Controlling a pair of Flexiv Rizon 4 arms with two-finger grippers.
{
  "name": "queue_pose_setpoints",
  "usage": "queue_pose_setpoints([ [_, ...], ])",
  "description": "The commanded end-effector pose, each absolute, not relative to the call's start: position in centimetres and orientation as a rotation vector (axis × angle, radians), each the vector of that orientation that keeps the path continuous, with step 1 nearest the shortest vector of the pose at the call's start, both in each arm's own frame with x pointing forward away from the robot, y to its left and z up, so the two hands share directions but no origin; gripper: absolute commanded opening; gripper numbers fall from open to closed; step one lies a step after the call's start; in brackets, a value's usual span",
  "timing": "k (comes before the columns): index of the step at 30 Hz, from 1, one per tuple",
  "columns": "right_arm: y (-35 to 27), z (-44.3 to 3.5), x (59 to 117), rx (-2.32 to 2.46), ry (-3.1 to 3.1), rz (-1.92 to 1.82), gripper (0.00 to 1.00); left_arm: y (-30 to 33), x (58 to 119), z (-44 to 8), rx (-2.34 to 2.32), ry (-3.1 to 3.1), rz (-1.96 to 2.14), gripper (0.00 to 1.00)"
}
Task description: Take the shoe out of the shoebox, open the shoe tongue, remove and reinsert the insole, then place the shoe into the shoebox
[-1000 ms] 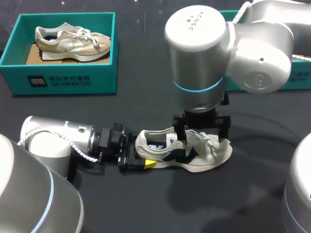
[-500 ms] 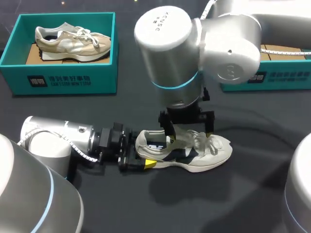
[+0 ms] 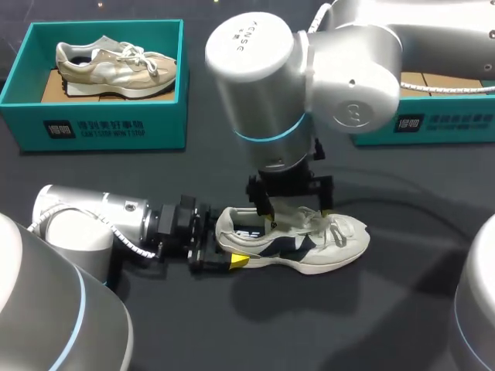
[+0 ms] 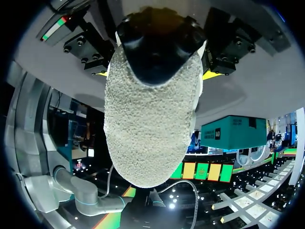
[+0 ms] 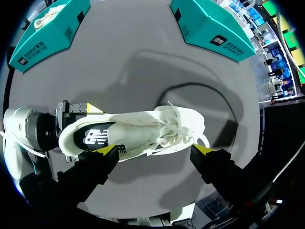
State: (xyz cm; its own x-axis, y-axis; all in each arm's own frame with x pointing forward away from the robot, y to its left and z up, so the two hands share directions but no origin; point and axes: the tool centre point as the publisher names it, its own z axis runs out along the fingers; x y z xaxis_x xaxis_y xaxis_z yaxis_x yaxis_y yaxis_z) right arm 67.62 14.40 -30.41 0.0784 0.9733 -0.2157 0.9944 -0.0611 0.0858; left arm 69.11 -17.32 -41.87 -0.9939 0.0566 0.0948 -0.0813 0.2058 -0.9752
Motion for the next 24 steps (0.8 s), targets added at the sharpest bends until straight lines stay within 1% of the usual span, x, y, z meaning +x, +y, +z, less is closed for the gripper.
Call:
queue_pose_setpoints([
  [1, 16.7, -31.4, 66.6, 2.147, 1.755, -0.235, 1.0, -17.6, 68.9, -42.1, 0.026, -2.354, 1.913, 0.0],
  [12, 16.7, -33.1, 67.4, 2.17, 1.667, -0.257, 1.0, -17.6, 68.9, -42.1, 0.026, -2.354, 1.913, 0.0],
  [24, 18.0, -32.8, 67.4, 2.159, 1.624, -0.298, 1.0, -17.6, 68.9, -42.1, 0.026, -2.354, 1.913, 0.0],
])
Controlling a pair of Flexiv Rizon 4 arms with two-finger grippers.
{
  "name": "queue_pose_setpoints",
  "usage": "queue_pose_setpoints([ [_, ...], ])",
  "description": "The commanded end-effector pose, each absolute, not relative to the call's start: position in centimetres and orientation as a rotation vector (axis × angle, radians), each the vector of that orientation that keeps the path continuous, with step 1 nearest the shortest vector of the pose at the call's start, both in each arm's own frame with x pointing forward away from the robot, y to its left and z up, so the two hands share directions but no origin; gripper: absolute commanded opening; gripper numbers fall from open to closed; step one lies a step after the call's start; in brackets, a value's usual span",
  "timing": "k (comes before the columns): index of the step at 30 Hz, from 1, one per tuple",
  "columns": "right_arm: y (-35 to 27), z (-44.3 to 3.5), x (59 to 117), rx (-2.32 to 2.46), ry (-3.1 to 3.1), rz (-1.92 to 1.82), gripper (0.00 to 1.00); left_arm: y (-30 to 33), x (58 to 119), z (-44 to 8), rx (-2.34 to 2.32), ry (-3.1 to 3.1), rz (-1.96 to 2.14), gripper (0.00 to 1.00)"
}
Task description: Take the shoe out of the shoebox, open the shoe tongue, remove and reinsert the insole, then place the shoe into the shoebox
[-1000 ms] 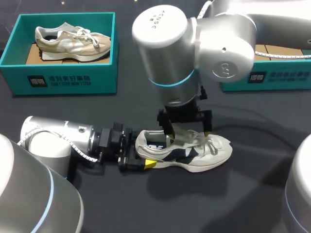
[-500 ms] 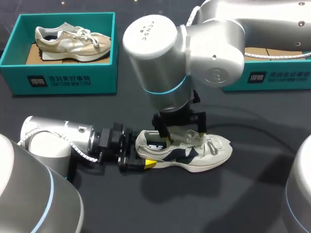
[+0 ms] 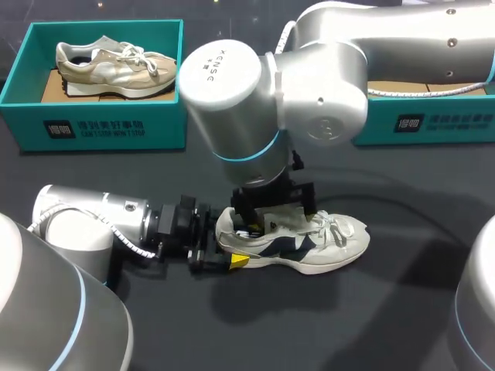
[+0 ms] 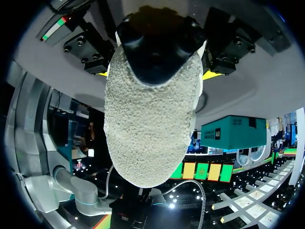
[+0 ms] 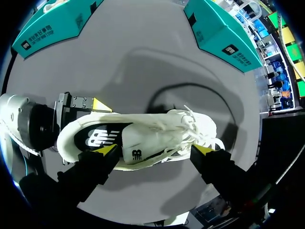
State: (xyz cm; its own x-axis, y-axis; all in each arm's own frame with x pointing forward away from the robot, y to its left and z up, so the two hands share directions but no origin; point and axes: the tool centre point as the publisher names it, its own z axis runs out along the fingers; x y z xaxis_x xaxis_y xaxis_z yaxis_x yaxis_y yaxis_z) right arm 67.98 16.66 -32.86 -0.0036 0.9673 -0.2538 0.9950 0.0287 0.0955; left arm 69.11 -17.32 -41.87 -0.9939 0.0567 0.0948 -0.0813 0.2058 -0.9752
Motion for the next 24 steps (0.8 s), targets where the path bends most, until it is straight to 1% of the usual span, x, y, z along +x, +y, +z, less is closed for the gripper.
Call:
queue_pose_setpoints([
  [1, 18.1, -32.6, 67.3, 2.16, 1.619, -0.302, 1.0, -17.6, 68.9, -42.1, 0.026, -2.354, 1.913, 0.0],
  [5, 18.2, -32.6, 67.2, 2.151, 1.602, -0.294, 1.0, -17.6, 68.9, -42.1, 0.026, -2.354, 1.913, 0.0],
  [14, 17.4, -34.8, 68.1, 2.142, 1.598, -0.273, 1.0, -17.6, 68.9, -42.1, 0.026, -2.354, 1.913, 0.0],
  [24, 15.9, -35.5, 68.2, 2.18, 1.539, -0.279, 1.0, -17.6, 68.9, -42.1, 0.026, -2.354, 1.913, 0.0],
])
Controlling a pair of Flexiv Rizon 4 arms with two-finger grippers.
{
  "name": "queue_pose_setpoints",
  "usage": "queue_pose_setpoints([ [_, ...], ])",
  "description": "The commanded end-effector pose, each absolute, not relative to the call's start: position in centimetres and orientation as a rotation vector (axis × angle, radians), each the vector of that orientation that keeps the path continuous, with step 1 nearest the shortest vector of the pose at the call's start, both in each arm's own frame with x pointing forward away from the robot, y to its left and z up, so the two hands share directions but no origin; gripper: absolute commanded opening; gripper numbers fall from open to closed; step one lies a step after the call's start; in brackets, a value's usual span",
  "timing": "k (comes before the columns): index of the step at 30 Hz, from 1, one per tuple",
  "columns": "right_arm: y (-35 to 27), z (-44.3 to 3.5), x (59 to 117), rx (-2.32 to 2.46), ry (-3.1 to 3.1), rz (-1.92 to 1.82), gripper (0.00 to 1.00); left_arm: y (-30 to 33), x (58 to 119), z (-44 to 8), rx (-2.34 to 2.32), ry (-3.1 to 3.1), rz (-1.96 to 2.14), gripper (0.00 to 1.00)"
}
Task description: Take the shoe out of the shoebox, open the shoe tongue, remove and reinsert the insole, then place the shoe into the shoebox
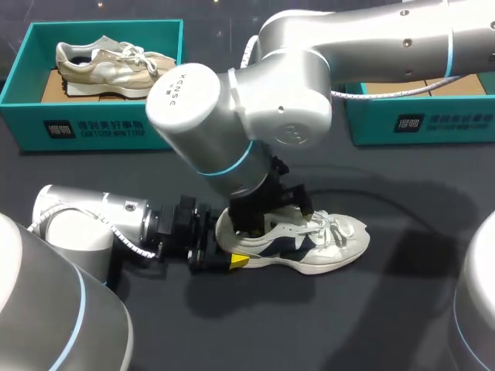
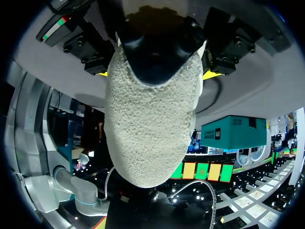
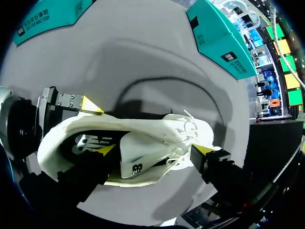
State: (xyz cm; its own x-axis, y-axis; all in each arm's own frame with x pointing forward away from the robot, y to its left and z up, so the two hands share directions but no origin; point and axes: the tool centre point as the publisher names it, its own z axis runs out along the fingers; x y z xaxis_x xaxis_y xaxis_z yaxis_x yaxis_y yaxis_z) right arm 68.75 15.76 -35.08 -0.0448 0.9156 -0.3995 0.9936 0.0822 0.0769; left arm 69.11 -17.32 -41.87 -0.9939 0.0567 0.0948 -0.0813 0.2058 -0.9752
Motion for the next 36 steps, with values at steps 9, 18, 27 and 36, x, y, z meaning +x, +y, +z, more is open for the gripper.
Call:
queue_pose_setpoints([
  [9, 14.0, -34.7, 68.3, 2.196, 1.486, -0.275, 1.0, -17.6, 68.9, -42.1, 0.026, -2.354, 1.913, 0.0],
  [18, 12.8, -33.2, 68.1, 2.202, 1.456, -0.263, 1.0, -17.6, 68.9, -42.1, 0.026, -2.354, 1.913, 0.0],
  [27, 12.0, -32.3, 67.4, 2.223, 1.476, -0.274, 1.0, -17.6, 68.9, -42.1, 0.026, -2.354, 1.913, 0.0],
  [36, 13.2, -32.6, 66.8, 2.202, 1.579, -0.302, 1.0, -17.6, 68.9, -42.1, 0.026, -2.354, 1.913, 0.0],
])
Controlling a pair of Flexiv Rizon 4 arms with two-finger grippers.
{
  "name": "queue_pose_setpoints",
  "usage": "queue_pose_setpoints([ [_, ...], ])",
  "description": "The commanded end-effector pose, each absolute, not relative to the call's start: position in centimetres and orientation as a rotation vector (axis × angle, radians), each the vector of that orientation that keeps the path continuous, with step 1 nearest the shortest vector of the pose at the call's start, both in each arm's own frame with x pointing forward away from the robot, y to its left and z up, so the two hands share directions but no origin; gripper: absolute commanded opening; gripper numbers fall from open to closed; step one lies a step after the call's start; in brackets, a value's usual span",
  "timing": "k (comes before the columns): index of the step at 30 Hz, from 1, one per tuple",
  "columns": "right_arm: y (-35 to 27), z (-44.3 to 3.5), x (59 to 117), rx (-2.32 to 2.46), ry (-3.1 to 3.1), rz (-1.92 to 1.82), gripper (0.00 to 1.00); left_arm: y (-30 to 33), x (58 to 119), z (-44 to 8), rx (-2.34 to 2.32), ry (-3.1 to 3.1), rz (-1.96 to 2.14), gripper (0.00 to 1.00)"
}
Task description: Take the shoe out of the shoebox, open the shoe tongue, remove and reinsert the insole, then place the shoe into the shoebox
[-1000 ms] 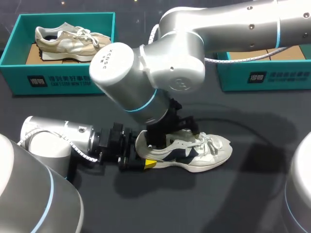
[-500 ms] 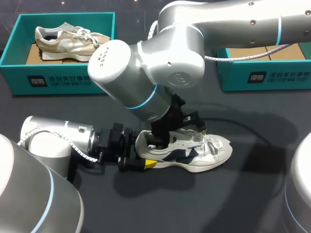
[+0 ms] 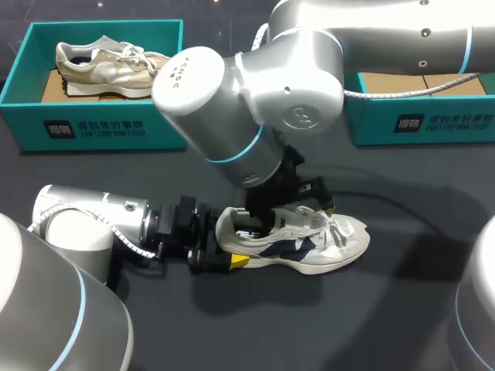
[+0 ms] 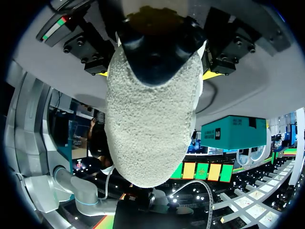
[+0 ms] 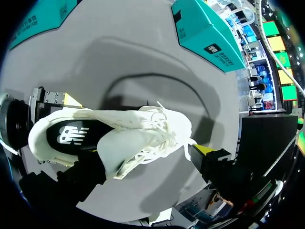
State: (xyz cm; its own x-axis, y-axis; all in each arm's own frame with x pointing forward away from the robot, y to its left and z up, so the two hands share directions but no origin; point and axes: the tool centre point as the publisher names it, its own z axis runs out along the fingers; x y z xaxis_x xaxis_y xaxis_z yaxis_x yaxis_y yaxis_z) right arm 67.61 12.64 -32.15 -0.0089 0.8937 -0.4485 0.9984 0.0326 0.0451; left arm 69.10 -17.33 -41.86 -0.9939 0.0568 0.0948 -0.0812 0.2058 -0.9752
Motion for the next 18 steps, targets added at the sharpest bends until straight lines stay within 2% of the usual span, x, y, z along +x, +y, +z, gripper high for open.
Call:
queue_pose_setpoints([
  [1, 13.5, -32.7, 66.8, 2.197, 1.587, -0.306, 0.99, -17.6, 68.9, -42.1, 0.026, -2.354, 1.913, 0.0],
  [3, 13.7, -32.7, 66.7, 2.186, 1.599, -0.306, 0.93, -17.6, 68.9, -42.1, 0.026, -2.354, 1.913, 0.0],
  [6, 13.9, -32.2, 66.4, 2.175, 1.607, -0.294, 0.51, -17.6, 68.9, -42.1, 0.026, -2.354, 1.913, 0.0],
  [9, 14.0, -31.7, 66.3, 2.166, 1.609, -0.289, 0.33, -17.6, 68.9, -42.1, 0.026, -2.354, 1.913, 0.0],
  [11, 14.2, -31.5, 66.2, 2.157, 1.613, -0.289, 0.29, -17.6, 68.9, -42.1, 0.026, -2.354, 1.913, 0.0],
  [15, 14.4, -31.1, 66.0, 2.147, 1.626, -0.296, 0.31, -17.6, 68.9, -42.1, 0.026, -2.354, 1.913, 0.0],
  [18, 14.5, -30.9, 65.8, 2.142, 1.642, -0.301, 0.25, -17.6, 68.9, -42.1, 0.026, -2.354, 1.913, 0.0],
])
